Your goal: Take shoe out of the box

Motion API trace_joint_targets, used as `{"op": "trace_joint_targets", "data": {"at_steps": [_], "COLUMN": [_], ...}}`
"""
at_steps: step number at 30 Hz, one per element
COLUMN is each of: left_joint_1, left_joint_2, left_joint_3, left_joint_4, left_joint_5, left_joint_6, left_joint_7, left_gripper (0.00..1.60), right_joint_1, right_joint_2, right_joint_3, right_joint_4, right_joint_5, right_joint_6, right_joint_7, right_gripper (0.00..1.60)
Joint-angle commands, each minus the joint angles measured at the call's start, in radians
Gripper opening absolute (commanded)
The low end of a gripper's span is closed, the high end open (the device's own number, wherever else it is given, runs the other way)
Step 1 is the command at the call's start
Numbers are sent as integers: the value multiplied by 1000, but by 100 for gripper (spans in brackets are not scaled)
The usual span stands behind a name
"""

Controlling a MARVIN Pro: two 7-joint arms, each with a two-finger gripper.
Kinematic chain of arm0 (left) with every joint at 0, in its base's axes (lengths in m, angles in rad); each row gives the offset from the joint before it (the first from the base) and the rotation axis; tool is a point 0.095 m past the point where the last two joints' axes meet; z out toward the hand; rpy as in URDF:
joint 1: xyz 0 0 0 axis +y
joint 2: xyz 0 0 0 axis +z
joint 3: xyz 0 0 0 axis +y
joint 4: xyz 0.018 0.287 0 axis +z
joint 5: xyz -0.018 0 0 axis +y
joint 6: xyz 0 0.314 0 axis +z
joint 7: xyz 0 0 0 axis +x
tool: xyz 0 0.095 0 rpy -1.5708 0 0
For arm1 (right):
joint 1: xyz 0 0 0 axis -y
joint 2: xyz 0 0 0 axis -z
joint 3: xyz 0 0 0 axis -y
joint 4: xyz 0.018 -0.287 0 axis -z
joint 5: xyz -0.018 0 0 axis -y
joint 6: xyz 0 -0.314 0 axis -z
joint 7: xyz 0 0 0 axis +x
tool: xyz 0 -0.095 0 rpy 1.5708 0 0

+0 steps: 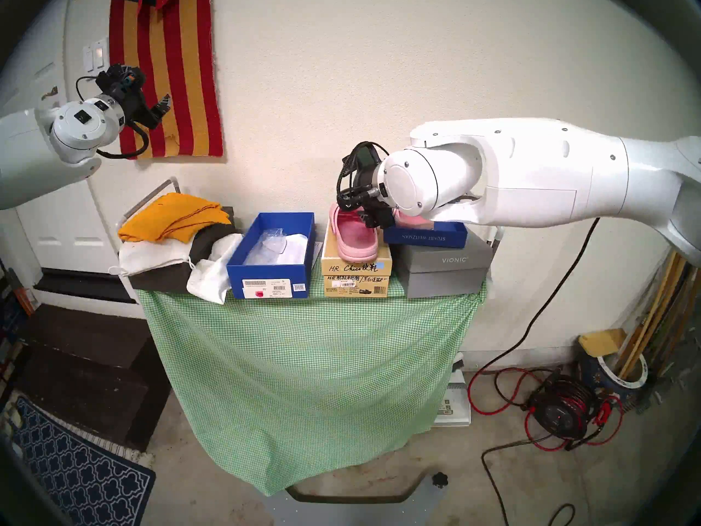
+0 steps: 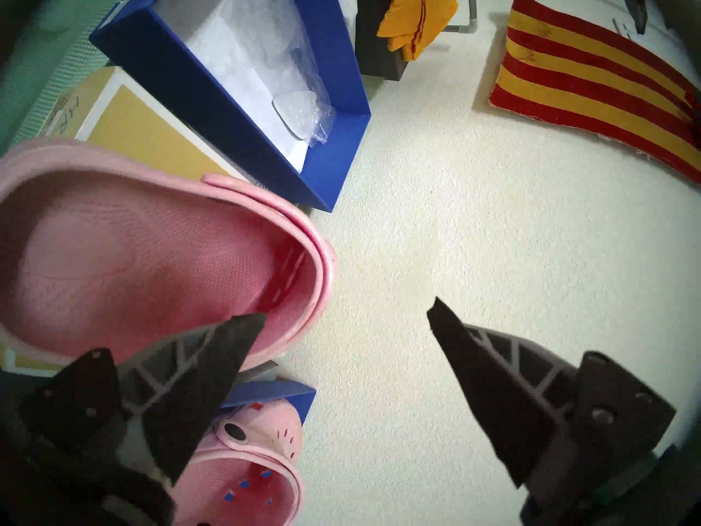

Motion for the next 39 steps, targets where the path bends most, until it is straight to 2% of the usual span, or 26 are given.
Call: {"op": "trace_joint_targets", "data": {"at_steps": [1,6,12,14,16,17,19,20,21,25,39], "left_joint_1": [0,0,0,0,0,0,0,0,0,0,0], "left_joint_2": [0,0,0,0,0,0,0,0,0,0,0], "left_joint_3": [0,0,0,0,0,0,0,0,0,0,0], "left_joint_4": [0,0,0,0,0,0,0,0,0,0,0], "left_joint_5": [0,0,0,0,0,0,0,0,0,0,0], "left_joint_6": [0,0,0,0,0,0,0,0,0,0,1], "left_joint_7": [0,0,0,0,0,0,0,0,0,0,-1], "left_gripper": [160,160,160,160,160,160,160,160,160,160,160], "right_joint_1": [78,152,203,231,245,280,271,317,298,342,375], "right_joint_2": [64,91,123,142,163,177,193,206,215,233,234], "right_joint_3": [8,39,91,91,110,95,105,68,85,50,25], "right_joint_4": [-59,-104,-182,-219,-254,-280,-296,-328,-335,-372,-391], "right_joint_5": [-23,-77,-193,-233,-277,-291,-335,-344,-371,-426,-477], "right_joint_6": [41,52,77,87,97,98,103,109,111,119,123], "right_joint_7": [11,22,48,57,42,47,63,75,86,132,186], "right_gripper": [160,160,160,160,160,160,160,160,160,160,160]}}
